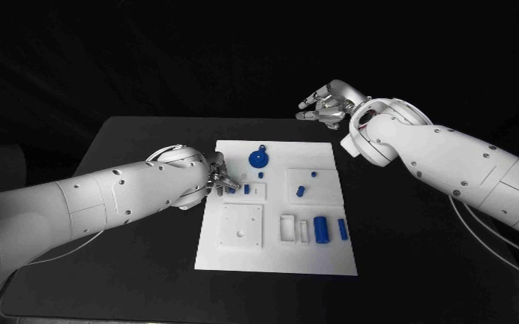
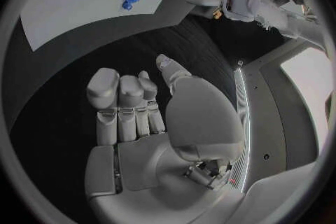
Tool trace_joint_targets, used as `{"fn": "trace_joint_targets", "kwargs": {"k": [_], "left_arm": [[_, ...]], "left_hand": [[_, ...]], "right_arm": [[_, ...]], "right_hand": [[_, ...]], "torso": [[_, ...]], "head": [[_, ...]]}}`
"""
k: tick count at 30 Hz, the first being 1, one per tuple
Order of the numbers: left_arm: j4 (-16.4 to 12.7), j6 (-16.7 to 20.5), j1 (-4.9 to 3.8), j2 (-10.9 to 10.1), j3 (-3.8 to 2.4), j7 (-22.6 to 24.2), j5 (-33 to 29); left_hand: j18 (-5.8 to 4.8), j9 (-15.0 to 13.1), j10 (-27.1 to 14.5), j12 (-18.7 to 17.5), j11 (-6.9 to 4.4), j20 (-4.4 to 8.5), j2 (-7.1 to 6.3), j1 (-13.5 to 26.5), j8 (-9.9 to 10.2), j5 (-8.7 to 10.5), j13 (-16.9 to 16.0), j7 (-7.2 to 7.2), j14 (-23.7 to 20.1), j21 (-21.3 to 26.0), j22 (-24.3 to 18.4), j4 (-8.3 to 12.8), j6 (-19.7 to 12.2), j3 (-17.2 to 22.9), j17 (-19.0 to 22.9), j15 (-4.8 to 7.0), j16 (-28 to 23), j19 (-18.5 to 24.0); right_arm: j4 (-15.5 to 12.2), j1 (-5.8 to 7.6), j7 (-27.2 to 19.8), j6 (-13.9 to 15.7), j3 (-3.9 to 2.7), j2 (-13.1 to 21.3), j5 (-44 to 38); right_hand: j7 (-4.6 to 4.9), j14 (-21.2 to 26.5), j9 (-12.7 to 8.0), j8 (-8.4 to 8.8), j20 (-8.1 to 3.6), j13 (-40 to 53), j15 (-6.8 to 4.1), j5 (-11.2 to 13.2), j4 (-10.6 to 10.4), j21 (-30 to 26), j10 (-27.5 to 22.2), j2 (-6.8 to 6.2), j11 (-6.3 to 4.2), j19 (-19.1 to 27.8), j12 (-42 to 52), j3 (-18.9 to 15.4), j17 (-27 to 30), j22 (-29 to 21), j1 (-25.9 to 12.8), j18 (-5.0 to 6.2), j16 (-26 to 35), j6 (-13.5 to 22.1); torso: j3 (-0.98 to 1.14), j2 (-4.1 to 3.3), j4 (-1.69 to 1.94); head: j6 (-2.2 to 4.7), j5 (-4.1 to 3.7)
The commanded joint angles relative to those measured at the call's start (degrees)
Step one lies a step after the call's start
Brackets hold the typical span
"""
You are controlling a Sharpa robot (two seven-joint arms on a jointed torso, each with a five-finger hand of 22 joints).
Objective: Assemble the parts on the task board
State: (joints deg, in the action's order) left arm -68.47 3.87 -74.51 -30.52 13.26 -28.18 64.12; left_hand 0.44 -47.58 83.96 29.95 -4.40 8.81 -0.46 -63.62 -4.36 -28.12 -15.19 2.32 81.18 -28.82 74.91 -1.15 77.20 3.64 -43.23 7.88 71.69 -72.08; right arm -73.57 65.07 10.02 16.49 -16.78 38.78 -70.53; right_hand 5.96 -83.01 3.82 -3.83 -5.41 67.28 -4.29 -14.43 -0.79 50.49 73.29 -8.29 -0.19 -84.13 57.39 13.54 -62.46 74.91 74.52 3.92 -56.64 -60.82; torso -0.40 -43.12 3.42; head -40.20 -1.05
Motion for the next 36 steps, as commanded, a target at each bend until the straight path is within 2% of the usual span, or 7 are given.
{"fn": "trace_joint_targets", "kwargs": {"k": [1,8,10,13,17,22,36], "left_arm": [[0.0,-0.6,0.05,0.1,0.01,0.0,-0.5],[0.3,-0.1,0.05,0.1,0.00,0.0,-0.5],[0.3,-0.1,0.05,0.1,0.00,0.1,-0.5],[0.3,0.0,0.05,-0.1,-0.01,0.2,-0.5],[0.3,0.3,0.05,-0.3,-0.02,0.3,-0.6],[0.3,0.9,0.05,-0.5,-0.03,0.4,-0.8],[-0.9,2.6,0.05,-2.0,-0.29,1.1,-1.4]], "left_hand": [[-0.19,0.0,2.7,-0.3,-0.06,0.12,-0.74,-0.2,0.2,0.22,-0.1,0.16,0.1,0.4,1.0,-0.8,-0.1,0.0,0.1,0.09,-0.2,-0.5],[-0.21,0.0,2.6,-0.4,-0.05,0.14,-1.16,0.0,0.2,1.08,-0.1,0.18,0.1,0.5,1.1,-1.9,-0.2,-0.6,0.3,0.10,-0.3,-0.5],[-0.23,-0.1,2.6,-0.4,-0.03,0.14,-1.78,0.4,0.1,4.84,-0.1,0.16,0.1,0.5,1.1,-2.5,0.0,-1.4,0.3,0.10,-0.4,-0.4],[-0.24,0.0,2.6,-0.6,0.02,0.09,-4.39,1.0,0.1,7.06,-0.2,0.06,-0.1,0.6,1.1,-4.9,0.3,-1.4,0.6,0.06,-0.5,-0.4],[-0.19,-0.3,2.6,-0.7,0.13,0.02,-8.32,2.2,0.0,15.23,-0.2,-0.19,-0.2,0.7,1.1,-9.6,0.8,-0.6,0.8,-0.05,-0.6,-0.3],[-0.16,-0.7,2.6,-0.7,0.20,0.00,-9.98,1.5,0.1,17.49,-0.4,-0.29,-0.2,0.7,1.1,-14.4,0.8,-1.6,0.8,-0.04,-0.6,-0.3],[-0.12,-0.4,2.6,-1.2,0.30,0.01,-10.50,2.0,0.3,18.98,-0.3,-0.47,-0.5,0.9,1.0,-15.2,0.3,-2.8,1.7,-0.03,-1.2,-0.3]], "right_arm": [[0.0,-0.03,-0.5,-0.2,-0.03,0.0,0.0],[0.1,-0.03,-0.6,-0.2,-0.03,-0.1,0.0],[0.1,-0.03,-0.6,-0.2,-0.03,-0.1,0.0],[0.1,-0.03,-0.6,-0.2,-0.03,-0.1,0.0],[0.2,-0.05,-0.6,-0.1,-0.03,-0.1,0.0],[0.3,-0.11,-0.5,-0.2,-0.03,-0.1,0.0],[0.3,-0.32,-0.5,-0.1,-0.03,0.0,0.0]], "right_hand": [[0.07,-0.2,0.0,0.25,0.26,-0.1,0.17,-0.1,-0.1,-0.3,-0.1,0.01,0.02,-1.8,-0.2,-0.2,0.1,6.5,-0.2,0.80,0.3,0.3],[0.07,-0.2,0.0,0.25,0.26,-0.1,0.17,-0.1,-0.1,-0.3,-0.1,0.01,0.02,-1.8,-0.2,-0.2,0.1,6.5,-0.2,0.80,0.3,0.3],[0.09,-0.2,0.0,0.26,0.26,-0.1,0.18,-0.1,-0.2,-0.2,-0.1,-0.03,0.04,-1.8,-0.3,-0.3,0.1,6.5,-0.3,0.79,0.3,0.4],[0.09,-0.2,0.0,0.26,0.26,-0.1,0.18,-0.1,-0.2,-0.2,-0.1,-0.03,0.04,-1.8,-0.3,-0.3,0.1,6.5,-0.3,0.79,0.3,0.4],[0.09,-0.2,0.0,0.26,0.26,-0.1,0.18,-0.1,-0.2,-0.2,-0.1,-0.03,0.04,-1.8,-0.3,-0.3,0.1,6.5,-0.3,0.79,0.3,0.4],[0.10,-0.2,0.0,0.25,0.27,-0.2,0.18,0.0,-0.1,-0.3,-0.1,0.00,0.03,-1.8,-0.3,-0.2,0.1,6.5,0.0,0.80,0.3,0.5],[0.12,-0.2,0.0,0.25,0.28,-0.2,0.20,0.0,-0.1,-0.4,-0.2,-0.06,0.05,-1.8,-0.3,-0.3,0.1,6.5,-0.2,0.81,0.3,0.5]], "torso": [[-0.02,-0.01,-0.02],[-0.08,-0.02,-0.01],[-0.09,-0.01,-0.02],[-0.08,-0.01,-0.05],[-0.04,-0.04,-0.06],[-0.09,-0.01,-0.04],[-0.05,-0.01,-0.03]], "head": [[0.02,-0.04],[0.05,-0.06],[0.07,-0.10],[0.03,-0.18],[0.14,-0.19],[0.16,-0.26],[0.16,-0.38]]}}
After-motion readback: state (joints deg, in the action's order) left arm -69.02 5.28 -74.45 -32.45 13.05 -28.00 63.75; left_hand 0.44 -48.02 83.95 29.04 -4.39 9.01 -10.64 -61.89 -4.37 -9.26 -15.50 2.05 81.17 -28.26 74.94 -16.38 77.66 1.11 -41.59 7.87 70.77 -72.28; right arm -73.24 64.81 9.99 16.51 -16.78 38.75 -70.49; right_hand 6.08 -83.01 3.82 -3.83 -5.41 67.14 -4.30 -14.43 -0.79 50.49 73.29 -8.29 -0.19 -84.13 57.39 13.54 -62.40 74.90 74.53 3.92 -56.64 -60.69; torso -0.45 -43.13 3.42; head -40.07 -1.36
